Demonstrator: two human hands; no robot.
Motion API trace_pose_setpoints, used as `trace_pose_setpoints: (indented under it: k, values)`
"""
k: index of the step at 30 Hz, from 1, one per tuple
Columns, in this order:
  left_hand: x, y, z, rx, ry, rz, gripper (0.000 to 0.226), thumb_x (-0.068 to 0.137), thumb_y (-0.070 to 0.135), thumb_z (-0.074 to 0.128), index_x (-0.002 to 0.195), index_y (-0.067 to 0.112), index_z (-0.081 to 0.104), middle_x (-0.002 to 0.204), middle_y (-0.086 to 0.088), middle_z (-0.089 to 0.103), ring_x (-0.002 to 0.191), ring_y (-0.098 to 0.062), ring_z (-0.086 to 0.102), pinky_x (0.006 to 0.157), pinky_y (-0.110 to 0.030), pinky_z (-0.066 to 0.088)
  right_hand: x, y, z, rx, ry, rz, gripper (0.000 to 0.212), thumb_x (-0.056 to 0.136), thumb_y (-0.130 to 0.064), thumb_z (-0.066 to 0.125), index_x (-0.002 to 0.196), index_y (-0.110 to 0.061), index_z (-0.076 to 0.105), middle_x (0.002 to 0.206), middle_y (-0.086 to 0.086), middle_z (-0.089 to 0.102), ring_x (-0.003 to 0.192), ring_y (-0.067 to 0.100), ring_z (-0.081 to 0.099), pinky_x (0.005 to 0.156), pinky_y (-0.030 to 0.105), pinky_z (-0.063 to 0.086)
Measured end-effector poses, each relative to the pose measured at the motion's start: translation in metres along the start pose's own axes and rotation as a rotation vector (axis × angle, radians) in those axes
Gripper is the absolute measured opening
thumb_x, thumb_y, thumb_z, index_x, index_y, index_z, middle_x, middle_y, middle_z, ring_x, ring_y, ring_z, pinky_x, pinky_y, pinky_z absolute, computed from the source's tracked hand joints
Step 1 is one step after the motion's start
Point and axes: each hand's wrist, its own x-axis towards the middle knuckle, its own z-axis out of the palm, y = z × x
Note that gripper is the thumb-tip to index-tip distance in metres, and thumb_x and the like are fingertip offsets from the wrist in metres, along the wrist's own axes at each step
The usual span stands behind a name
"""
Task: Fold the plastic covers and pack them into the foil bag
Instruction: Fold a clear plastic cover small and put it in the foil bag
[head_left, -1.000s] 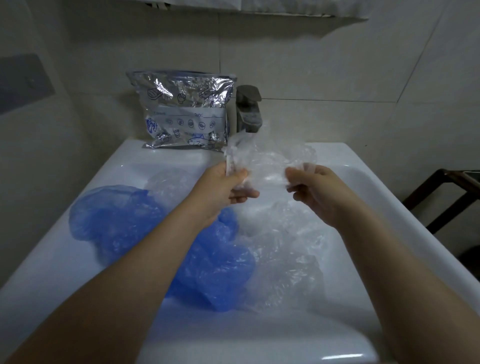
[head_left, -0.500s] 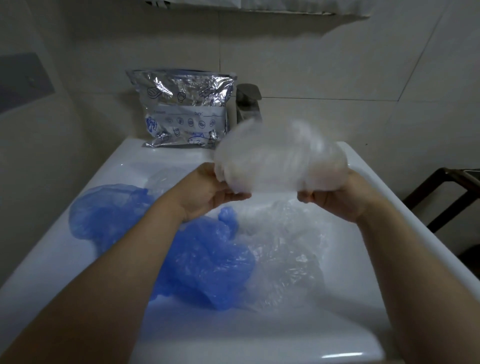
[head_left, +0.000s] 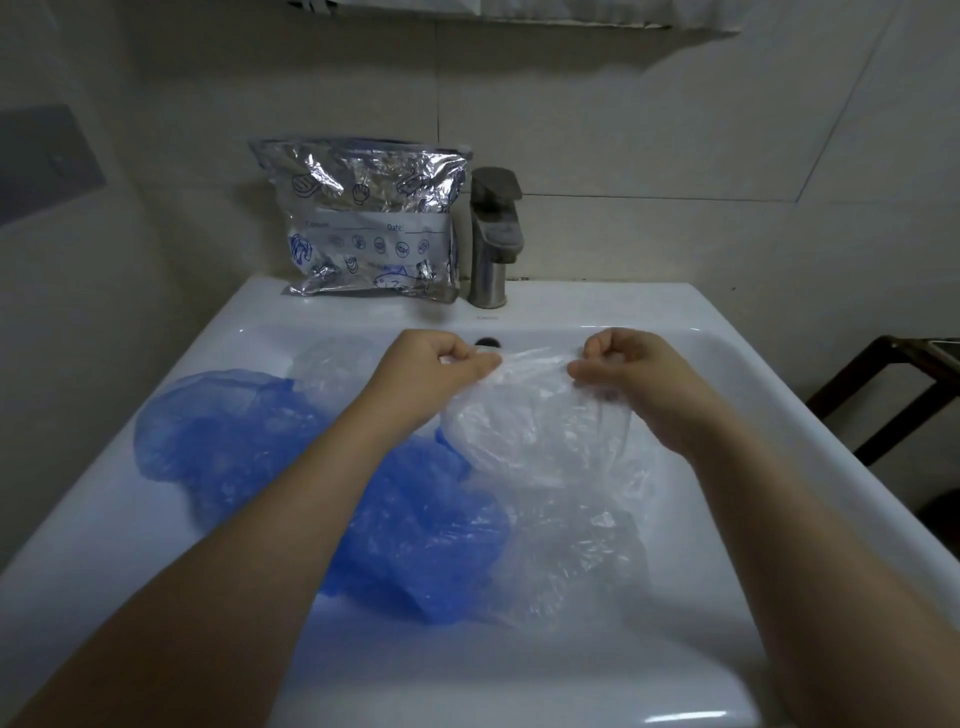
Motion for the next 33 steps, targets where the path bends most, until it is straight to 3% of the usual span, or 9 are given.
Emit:
trace_pose_setpoints:
  k: [4, 9, 13, 15, 18, 22, 25, 29, 33]
  values:
    - [0.002, -0.002, -0.002, -0.083, -0.079, -0.057, 0.019, 0.079, 0.007, 0.071, 0.074, 0.021, 0.059, 0.079, 0.007, 0.058, 0.069, -0.005, 0.054, 0.058, -0.003, 0.043, -0.001, -0.001, -0.006, -0.005, -0.042, 0.027, 0.016, 0.083, 0.004, 0.061, 0.094, -0.007, 0.062, 0.085, 0.013, 0.059, 0.078, 0.024, 0.056, 0.082, 0.035, 0.049]
    - [0.001, -0.001, -0.002, -0.231, -0.136, -0.076, 0.028, 0.079, -0.007, 0.064, 0.085, 0.02, 0.062, 0.087, 0.006, 0.062, 0.073, -0.005, 0.059, 0.064, -0.012, 0.049, -0.001, -0.001, -0.006, -0.205, 0.025, -0.051, 0.015, 0.084, 0.005, 0.061, 0.092, -0.007, 0.065, 0.075, 0.004, 0.061, 0.068, 0.014, 0.053, 0.066, 0.022, 0.043]
    - [0.0, 0.001, -0.002, -0.19, -0.118, -0.059, 0.024, 0.082, -0.001, 0.064, 0.091, 0.021, 0.066, 0.089, 0.006, 0.065, 0.077, -0.006, 0.061, 0.067, -0.01, 0.05, -0.002, -0.005, -0.013, -0.294, 0.02, -0.148, 0.008, 0.087, -0.007, 0.063, 0.081, -0.012, 0.066, 0.075, 0.002, 0.062, 0.067, 0.008, 0.054, 0.063, 0.015, 0.042]
    - [0.0, 0.0, -0.001, -0.101, -0.084, -0.039, 0.013, 0.085, 0.007, 0.065, 0.091, 0.018, 0.067, 0.086, 0.002, 0.064, 0.079, -0.011, 0.058, 0.072, -0.017, 0.047, -0.003, -0.004, -0.018, -0.296, -0.057, -0.137, 0.009, 0.087, -0.014, 0.064, 0.078, -0.015, 0.068, 0.075, -0.001, 0.065, 0.069, 0.006, 0.056, 0.065, 0.016, 0.042]
    - [0.001, -0.003, -0.003, -0.062, -0.059, -0.04, 0.005, 0.087, 0.017, 0.063, 0.083, 0.018, 0.066, 0.08, -0.003, 0.058, 0.076, -0.014, 0.051, 0.072, -0.026, 0.041, -0.005, -0.001, -0.022, -0.155, -0.2, -0.084, 0.01, 0.082, -0.023, 0.064, 0.08, -0.014, 0.069, 0.069, -0.007, 0.065, 0.065, 0.003, 0.057, 0.065, 0.014, 0.043]
    - [0.002, -0.004, -0.008, -0.226, -0.149, -0.105, 0.009, 0.088, 0.011, 0.06, 0.082, 0.013, 0.066, 0.074, -0.002, 0.067, 0.071, -0.013, 0.061, 0.07, -0.024, 0.049, -0.002, 0.003, -0.024, 0.095, -0.237, 0.04, 0.024, 0.075, -0.027, 0.061, 0.088, -0.006, 0.065, 0.08, 0.004, 0.065, 0.075, 0.013, 0.06, 0.077, 0.025, 0.048]
    - [0.001, -0.007, -0.01, -0.363, -0.194, -0.137, 0.015, 0.089, 0.003, 0.054, 0.088, 0.011, 0.066, 0.07, 0.0, 0.071, 0.066, -0.009, 0.066, 0.066, -0.02, 0.055, -0.001, 0.004, -0.02, 0.282, -0.201, 0.135, 0.009, 0.086, -0.015, 0.056, 0.087, -0.008, 0.062, 0.071, 0.0, 0.067, 0.067, 0.012, 0.065, 0.067, 0.022, 0.054]
    - [0.002, -0.008, -0.011, -0.512, -0.174, -0.134, 0.033, 0.092, 0.001, 0.048, 0.109, 0.026, 0.062, 0.083, 0.001, 0.07, 0.075, -0.007, 0.068, 0.067, -0.018, 0.054, -0.001, 0.001, -0.016, 0.447, -0.155, 0.108, 0.021, 0.094, -0.004, 0.045, 0.103, -0.011, 0.062, 0.065, -0.002, 0.062, 0.058, 0.009, 0.061, 0.058, 0.019, 0.051]
    - [0.0, -0.003, -0.01, -0.547, -0.191, -0.092, 0.034, 0.094, -0.004, 0.041, 0.102, 0.019, 0.064, 0.077, 0.003, 0.073, 0.074, -0.006, 0.069, 0.071, -0.018, 0.053, 0.0, -0.002, -0.009, 0.494, -0.025, 0.056, 0.033, 0.092, 0.004, 0.04, 0.098, -0.019, 0.063, 0.055, -0.002, 0.049, 0.046, 0.008, 0.047, 0.045, 0.014, 0.041]
